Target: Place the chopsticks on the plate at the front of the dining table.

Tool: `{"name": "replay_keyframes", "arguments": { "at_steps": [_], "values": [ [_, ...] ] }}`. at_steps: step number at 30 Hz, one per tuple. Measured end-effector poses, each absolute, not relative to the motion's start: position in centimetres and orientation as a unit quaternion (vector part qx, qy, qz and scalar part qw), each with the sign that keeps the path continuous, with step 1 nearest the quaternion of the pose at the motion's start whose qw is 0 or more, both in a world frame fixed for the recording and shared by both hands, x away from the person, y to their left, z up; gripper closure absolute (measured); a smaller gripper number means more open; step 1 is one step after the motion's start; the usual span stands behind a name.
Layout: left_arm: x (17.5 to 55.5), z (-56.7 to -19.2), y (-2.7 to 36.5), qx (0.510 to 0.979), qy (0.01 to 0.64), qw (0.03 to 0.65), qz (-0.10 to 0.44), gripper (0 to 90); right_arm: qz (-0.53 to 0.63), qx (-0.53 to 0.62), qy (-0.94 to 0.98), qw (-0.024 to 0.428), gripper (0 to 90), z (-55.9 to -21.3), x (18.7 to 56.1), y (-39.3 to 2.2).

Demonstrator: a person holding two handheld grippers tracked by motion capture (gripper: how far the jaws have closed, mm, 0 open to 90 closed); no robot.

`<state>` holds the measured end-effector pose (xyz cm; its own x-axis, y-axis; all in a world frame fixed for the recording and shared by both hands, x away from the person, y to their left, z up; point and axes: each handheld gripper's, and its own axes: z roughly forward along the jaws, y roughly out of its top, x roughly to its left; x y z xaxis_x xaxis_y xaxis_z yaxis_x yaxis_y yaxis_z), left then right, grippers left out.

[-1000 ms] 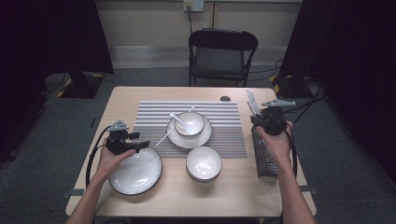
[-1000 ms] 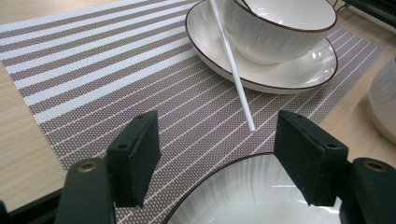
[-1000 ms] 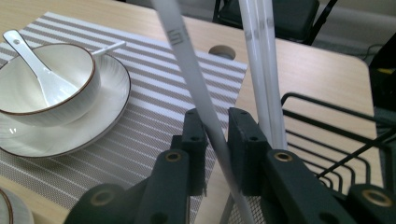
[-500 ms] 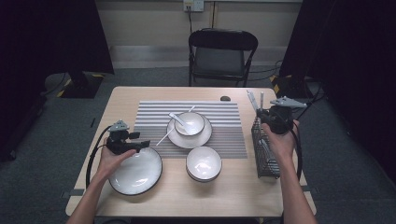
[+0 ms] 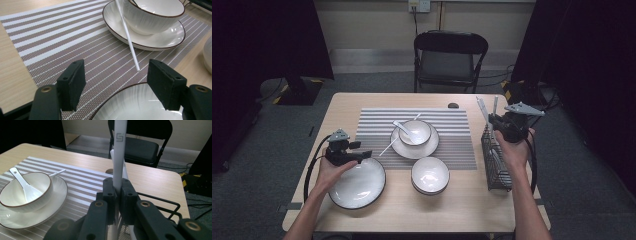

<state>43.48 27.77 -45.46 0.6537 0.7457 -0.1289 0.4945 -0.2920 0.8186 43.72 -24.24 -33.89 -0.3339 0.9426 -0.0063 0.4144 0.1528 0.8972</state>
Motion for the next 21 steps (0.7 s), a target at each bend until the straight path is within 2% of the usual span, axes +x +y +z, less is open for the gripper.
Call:
{"name": "replay_keyframes", "arguments": {
  "at_steps": [21],
  "values": [
    [43.4, -45.4, 27.6, 0.79, 0.394, 0.449, 0.142, 28.7, 0.452, 0.47, 0.684, 0.327, 84.9, -31.6, 43.0, -23.9]
  ]
}}
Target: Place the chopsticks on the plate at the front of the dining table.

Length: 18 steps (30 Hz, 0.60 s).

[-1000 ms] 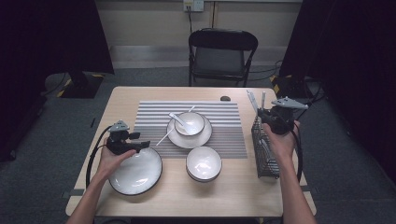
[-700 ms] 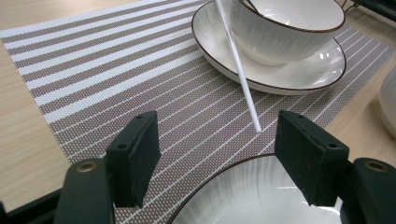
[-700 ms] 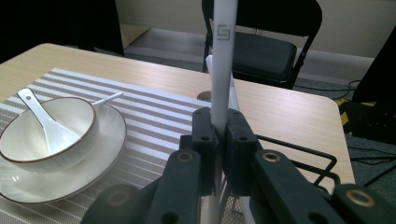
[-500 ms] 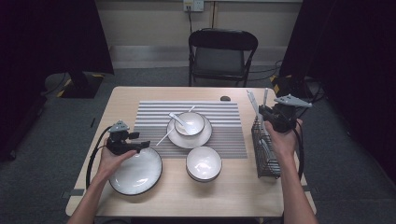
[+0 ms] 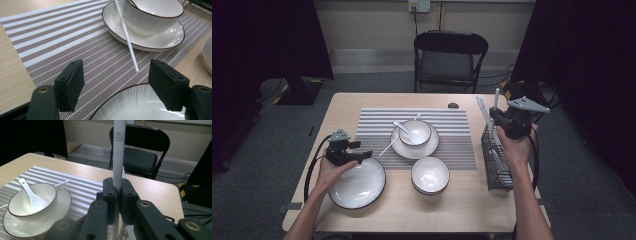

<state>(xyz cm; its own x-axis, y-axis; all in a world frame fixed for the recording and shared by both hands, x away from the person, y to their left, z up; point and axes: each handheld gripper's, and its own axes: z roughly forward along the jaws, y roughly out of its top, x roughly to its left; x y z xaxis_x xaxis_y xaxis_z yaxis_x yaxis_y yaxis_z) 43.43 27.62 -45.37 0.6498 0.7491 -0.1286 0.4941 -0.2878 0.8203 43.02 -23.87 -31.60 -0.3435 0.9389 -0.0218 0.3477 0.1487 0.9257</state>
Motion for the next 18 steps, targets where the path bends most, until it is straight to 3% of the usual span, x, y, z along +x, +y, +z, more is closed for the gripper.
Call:
{"name": "replay_keyframes", "arguments": {
  "at_steps": [18],
  "values": [
    [43.5, -45.4, 27.8, 0.79, 0.394, 0.447, 0.143, 28.6, 0.497, 0.449, 0.672, 0.316, 84.9, -30.1, 43.1, -24.6]
  ]
}}
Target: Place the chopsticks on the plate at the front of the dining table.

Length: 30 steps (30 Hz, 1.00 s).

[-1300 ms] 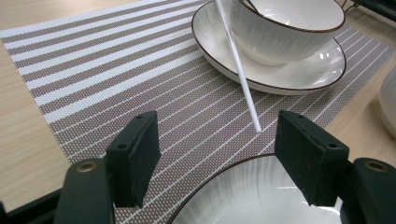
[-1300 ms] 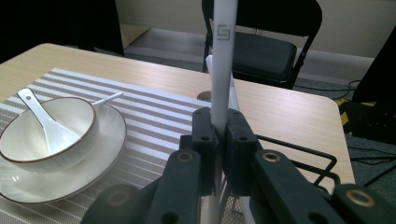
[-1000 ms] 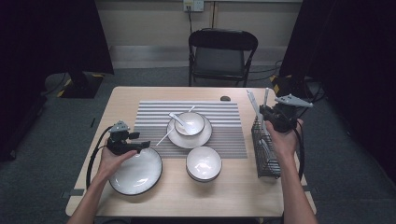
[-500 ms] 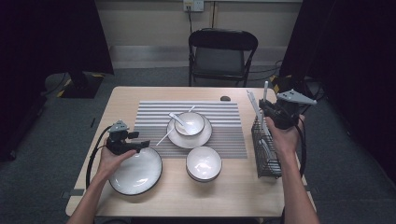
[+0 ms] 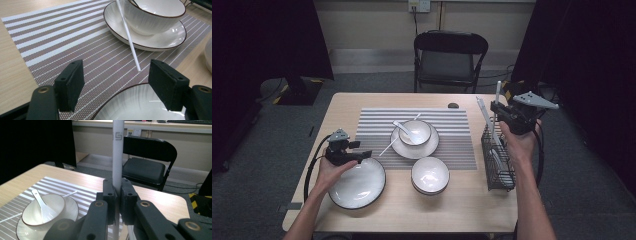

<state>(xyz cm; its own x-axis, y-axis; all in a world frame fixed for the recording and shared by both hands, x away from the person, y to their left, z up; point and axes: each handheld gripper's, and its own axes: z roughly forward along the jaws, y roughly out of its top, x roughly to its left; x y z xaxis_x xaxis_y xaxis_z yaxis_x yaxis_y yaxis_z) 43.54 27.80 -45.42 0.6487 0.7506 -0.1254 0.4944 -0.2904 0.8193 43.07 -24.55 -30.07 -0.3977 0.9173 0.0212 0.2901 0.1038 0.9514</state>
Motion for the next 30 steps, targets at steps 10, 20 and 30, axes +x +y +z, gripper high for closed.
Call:
{"name": "replay_keyframes", "arguments": {
  "at_steps": [10, 20, 30],
  "values": [
    [43.5, -45.3, 27.7, 0.791, 0.392, 0.447, 0.145, 28.6, 0.504, 0.437, 0.672, 0.321, 84.9, -28.9, 43.0, -24.5],
    [43.4, -45.3, 27.8, 0.792, 0.389, 0.445, 0.149, 28.4, 0.511, 0.432, 0.668, 0.326, 85.0, -27.6, 42.8, -24.5],
    [43.4, -45.3, 27.8, 0.79, 0.39, 0.448, 0.15, 29.3, 0.51, 0.437, 0.661, 0.335, 85.0, -26.8, 42.9, -24.3]
  ]
}}
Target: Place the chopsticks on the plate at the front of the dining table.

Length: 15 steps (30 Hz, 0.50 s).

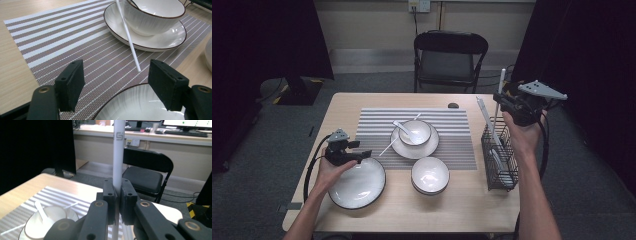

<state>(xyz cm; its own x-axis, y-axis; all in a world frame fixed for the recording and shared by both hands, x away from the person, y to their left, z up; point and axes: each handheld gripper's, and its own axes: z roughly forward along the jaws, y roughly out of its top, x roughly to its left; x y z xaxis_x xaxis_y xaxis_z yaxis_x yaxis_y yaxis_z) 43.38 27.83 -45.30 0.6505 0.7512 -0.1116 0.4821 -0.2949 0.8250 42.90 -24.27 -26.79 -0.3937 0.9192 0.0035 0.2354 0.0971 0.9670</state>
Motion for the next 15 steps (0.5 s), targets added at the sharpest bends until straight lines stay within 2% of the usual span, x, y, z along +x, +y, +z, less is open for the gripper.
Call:
{"name": "replay_keyframes", "arguments": {
  "at_steps": [7, 15],
  "values": [
    [43.3, -45.2, 28.0, 0.788, 0.391, 0.45, 0.156, 29.4, 0.514, 0.43, 0.658, 0.342, 85.0, -25.7, 42.8, -23.9],
    [43.3, -45.2, 27.9, 0.787, 0.39, 0.455, 0.15, 29.4, 0.529, 0.422, 0.662, 0.321, 85.0, -25.9, 42.7, -23.3]
  ]
}}
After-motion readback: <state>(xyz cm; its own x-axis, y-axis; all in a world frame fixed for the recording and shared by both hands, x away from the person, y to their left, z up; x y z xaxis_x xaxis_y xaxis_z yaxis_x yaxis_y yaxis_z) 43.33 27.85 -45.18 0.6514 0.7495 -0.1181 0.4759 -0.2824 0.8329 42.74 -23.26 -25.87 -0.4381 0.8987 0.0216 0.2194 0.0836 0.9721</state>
